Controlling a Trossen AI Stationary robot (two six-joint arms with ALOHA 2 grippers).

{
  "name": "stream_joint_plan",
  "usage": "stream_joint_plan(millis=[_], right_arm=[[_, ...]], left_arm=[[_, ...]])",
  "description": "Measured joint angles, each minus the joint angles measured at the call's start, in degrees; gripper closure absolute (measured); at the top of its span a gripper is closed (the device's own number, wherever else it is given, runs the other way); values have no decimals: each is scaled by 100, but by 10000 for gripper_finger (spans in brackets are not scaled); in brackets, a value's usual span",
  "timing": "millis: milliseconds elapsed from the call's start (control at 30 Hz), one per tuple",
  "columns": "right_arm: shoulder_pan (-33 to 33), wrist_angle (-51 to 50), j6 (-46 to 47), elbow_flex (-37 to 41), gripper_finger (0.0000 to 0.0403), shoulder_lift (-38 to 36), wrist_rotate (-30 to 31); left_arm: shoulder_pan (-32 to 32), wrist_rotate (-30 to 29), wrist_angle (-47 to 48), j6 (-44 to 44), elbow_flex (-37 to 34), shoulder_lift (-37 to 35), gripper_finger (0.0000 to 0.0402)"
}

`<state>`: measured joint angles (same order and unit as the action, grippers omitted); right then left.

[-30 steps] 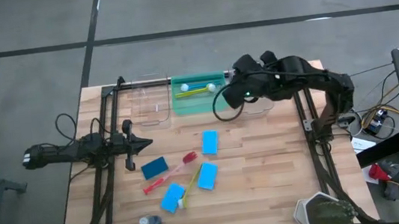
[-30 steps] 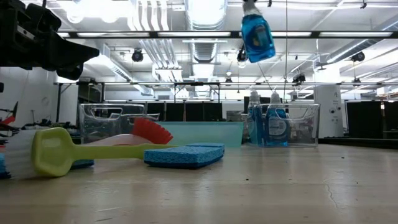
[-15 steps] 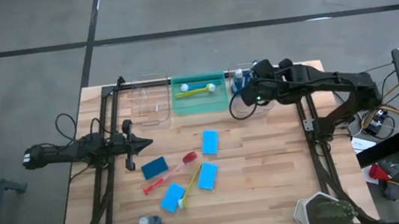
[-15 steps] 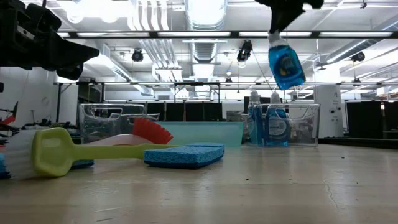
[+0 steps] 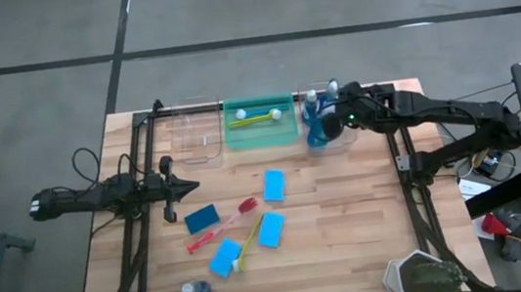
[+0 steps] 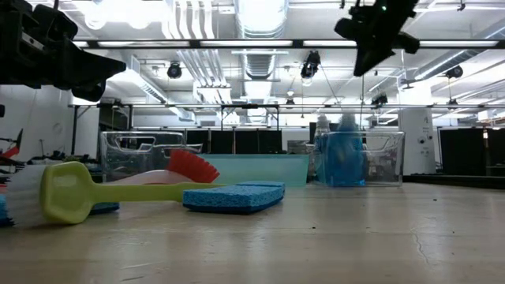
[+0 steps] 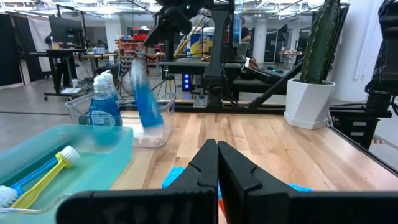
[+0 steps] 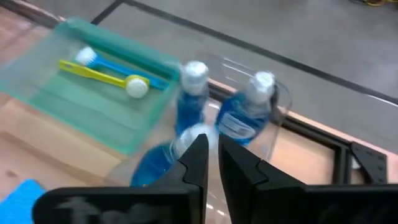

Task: Pick & Place Kitchen Sink Supplies
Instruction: Put the blue dishwashing liquid bottle into the right transparent bin

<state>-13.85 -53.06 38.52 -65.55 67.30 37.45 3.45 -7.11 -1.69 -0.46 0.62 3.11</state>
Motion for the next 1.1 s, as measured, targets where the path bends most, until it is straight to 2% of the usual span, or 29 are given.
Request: stream_joint_plan(millis=[133,300,733,867,967,1100], right_arm=[[-195,137,-47,328,384,-164,-14],[-308,761,-379,568,394,-360,-609],[-479,1481,-405,687,394,-688,-606],[-635,1651,0,766,394,-577,-817],[-842,1744,355,832,383,-421,-1262],[-1104,1788,598,855,339,-125,-1541]], left_arm=[[1,0,0,0,0,0,399],[1,0,0,-1,0,0,399],[-1,0,0,1,0,0,399],[-1,0,0,1,0,0,399],[-1,0,0,-1,0,0,399],[-1,0,0,1,0,0,399]])
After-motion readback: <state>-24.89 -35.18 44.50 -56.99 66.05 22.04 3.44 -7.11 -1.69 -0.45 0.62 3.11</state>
